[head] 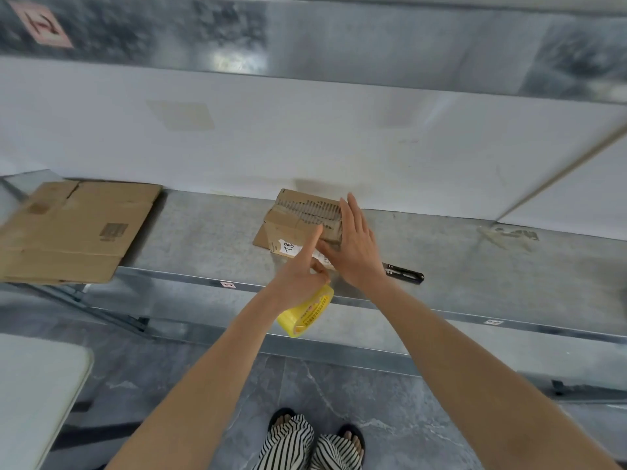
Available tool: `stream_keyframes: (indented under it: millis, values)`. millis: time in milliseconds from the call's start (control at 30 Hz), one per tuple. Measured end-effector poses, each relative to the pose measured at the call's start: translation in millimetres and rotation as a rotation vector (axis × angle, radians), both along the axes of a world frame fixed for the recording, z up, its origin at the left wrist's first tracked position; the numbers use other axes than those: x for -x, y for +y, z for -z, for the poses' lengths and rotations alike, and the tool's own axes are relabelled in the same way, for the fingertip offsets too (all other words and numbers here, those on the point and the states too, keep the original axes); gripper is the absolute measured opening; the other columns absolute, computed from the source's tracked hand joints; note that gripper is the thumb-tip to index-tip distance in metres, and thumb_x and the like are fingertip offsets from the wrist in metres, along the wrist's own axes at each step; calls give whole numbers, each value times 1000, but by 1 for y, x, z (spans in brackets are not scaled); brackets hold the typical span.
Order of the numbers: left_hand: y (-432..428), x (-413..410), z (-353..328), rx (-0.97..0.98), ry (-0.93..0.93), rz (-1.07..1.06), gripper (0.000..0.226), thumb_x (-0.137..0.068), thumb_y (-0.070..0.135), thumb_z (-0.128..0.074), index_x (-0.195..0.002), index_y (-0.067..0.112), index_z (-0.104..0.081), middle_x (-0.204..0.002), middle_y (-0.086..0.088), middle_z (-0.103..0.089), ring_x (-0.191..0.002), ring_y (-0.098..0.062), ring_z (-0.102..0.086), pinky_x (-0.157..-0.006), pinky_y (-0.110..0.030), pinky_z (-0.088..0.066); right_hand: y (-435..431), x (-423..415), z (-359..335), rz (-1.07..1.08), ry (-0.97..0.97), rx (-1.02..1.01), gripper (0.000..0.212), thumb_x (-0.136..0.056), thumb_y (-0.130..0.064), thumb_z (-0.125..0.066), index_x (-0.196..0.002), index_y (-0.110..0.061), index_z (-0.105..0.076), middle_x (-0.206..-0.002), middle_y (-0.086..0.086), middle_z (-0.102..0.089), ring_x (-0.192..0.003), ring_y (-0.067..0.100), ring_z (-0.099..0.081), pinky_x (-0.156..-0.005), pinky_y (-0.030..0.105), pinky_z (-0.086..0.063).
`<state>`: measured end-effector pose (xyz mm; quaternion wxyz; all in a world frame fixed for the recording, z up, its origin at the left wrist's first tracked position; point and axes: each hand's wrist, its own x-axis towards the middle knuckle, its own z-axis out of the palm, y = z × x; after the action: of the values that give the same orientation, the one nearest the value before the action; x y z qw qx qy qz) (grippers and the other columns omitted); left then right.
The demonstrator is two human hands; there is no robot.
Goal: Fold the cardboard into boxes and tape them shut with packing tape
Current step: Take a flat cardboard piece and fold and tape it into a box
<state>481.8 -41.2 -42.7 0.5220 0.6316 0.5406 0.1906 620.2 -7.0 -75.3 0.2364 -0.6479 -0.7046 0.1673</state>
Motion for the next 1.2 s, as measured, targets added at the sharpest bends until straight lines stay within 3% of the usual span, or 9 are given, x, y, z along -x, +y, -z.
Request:
stream_keyframes:
  millis: [167, 367, 500, 800, 967, 1067, 1200]
  values:
    - [1, -1, 2, 7, -2, -11, 85, -90, 5, -53, -149, 40, -3, -98, -10, -64, -83, -12, -61, -70, -18, -48, 1, 1, 2, 6, -2, -12, 90, -87, -59, -49, -151, -12, -7, -160, 2, -1, -146, 19, -9, -115, 38, -18]
    - [-1, 3, 0, -14, 28, 2, 84, -89, 3, -52, -150, 38, -7, -98, -13, -65, -92, -17, -61, -79, -21, -48, 8, -7, -12, -68, 61, 24, 94, -76, -50, -70, -145, -10, -21, -141, 3, -27, -124, 25, -39, -99, 41, -40]
    - [-2, 5, -2, -9, 42, 6, 83, -89, 3, -52, -149, 38, -7, -99, -12, -66, -91, -13, -61, -69, -12, -47, 6, -4, -14, -68, 70, 85, 103, -76, -52, -70, -149, -11, -10, -140, 5, -24, -128, 24, -30, -102, 34, -35]
    - [1, 22, -5, -29, -14, 0, 80, -88, -1, -52, -147, 38, -15, -88, 1, -60, -84, -12, -59, -72, -20, -50, -7, 21, -14, 81, -26, 60, 105, -76, -60, -65, -149, -10, -8, -136, 11, -30, -119, 31, -35, -100, 37, -35]
    - [3, 30, -7, 10, -3, 26, 81, -88, -2, -52, -149, 37, -15, -85, -5, -64, -80, -10, -61, -72, -19, -50, -10, 12, -14, 4, -15, 104, 107, -74, -58, -68, -151, -23, -2, -140, 9, -25, -120, 31, -31, -103, 37, -31]
    - [2, 30, -10, 28, -22, 27, 82, -89, -2, -53, -148, 39, -14, -91, -13, -64, -70, -8, -60, -61, -17, -49, -12, 15, -13, 31, -26, 107, 103, -78, -58, -64, -151, -21, -2, -138, 10, -29, -121, 30, -31, -101, 36, -31]
    - [0, 28, -12, 29, -23, 23, 82, -90, 0, -53, -148, 39, -12, -98, -19, -64, -70, -9, -60, -59, -17, -49, -12, 16, -14, 54, -108, 99, 101, -80, -61, -60, -151, -19, -1, -135, 11, -32, -122, 29, -32, -98, 37, -34]
